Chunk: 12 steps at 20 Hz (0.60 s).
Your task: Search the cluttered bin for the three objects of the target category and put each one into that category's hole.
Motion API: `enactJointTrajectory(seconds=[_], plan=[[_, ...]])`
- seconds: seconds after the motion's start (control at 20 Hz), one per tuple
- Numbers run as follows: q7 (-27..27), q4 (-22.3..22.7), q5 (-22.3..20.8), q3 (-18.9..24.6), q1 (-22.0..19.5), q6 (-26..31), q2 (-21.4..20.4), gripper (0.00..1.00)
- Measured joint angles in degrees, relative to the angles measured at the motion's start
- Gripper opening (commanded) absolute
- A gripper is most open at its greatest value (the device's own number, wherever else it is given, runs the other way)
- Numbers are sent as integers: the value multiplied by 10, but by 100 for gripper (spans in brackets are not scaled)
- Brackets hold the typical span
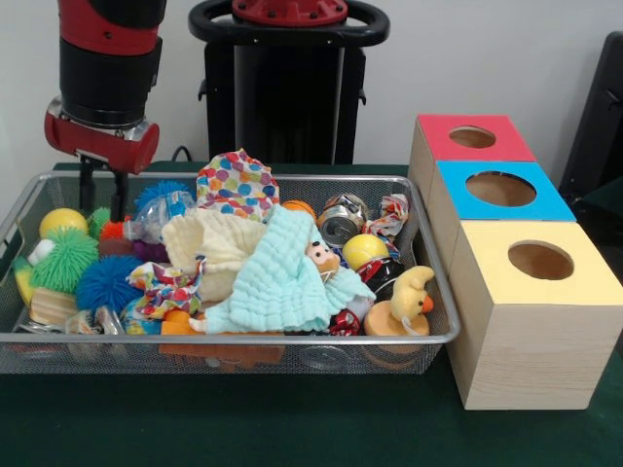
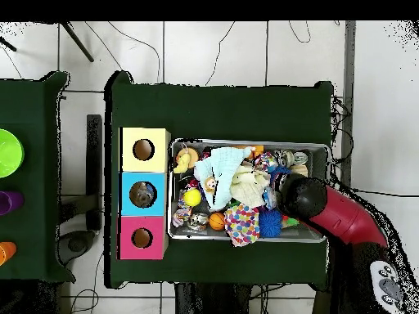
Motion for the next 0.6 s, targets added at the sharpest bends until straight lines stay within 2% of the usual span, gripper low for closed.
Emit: enactJointTrajectory(seconds=[0.6], plan=[[3,2,5,-6,3,-2,0,0]])
